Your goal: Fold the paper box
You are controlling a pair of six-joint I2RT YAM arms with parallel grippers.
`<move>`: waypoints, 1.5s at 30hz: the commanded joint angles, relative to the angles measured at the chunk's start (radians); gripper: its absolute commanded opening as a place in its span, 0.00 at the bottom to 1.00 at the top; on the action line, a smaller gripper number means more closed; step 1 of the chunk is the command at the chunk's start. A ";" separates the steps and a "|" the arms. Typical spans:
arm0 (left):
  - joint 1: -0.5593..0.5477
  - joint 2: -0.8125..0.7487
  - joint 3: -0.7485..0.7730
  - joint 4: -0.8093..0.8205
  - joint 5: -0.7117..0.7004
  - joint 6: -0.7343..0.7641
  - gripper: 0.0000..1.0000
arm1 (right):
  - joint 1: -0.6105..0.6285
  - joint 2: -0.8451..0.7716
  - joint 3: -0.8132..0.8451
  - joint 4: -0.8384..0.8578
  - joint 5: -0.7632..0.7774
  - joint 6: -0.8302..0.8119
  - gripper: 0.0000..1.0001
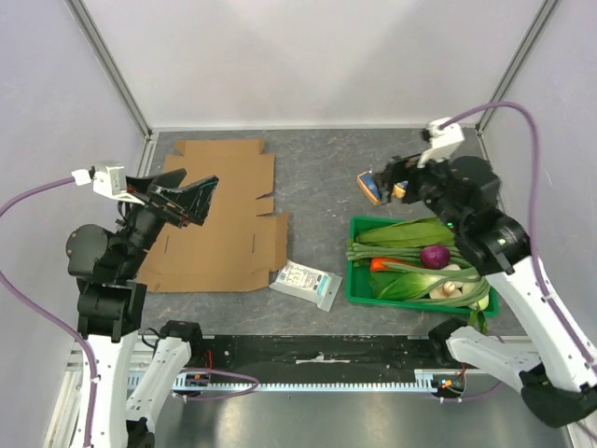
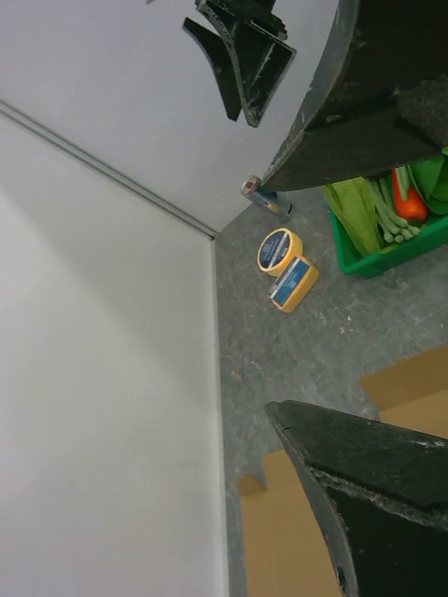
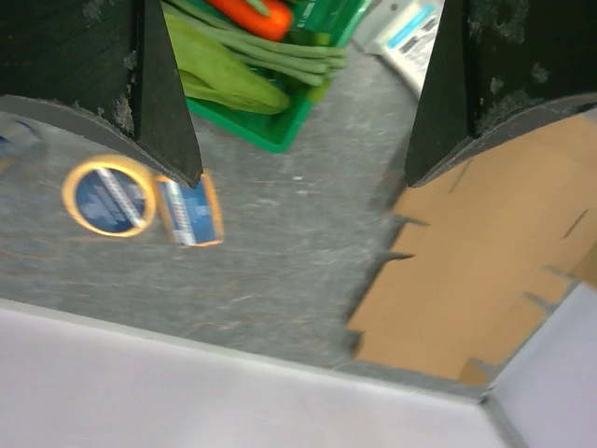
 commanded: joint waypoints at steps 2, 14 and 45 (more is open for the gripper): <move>0.007 -0.008 -0.061 -0.033 0.045 -0.052 1.00 | 0.293 0.188 0.052 0.075 0.160 0.057 0.98; 0.008 -0.089 -0.193 -0.470 -0.210 -0.184 0.99 | 0.415 0.630 -0.177 0.536 -0.320 0.446 0.98; 0.007 -0.250 -0.769 -0.640 -0.291 -1.000 0.96 | 0.336 0.902 -0.403 1.107 -0.389 0.967 0.00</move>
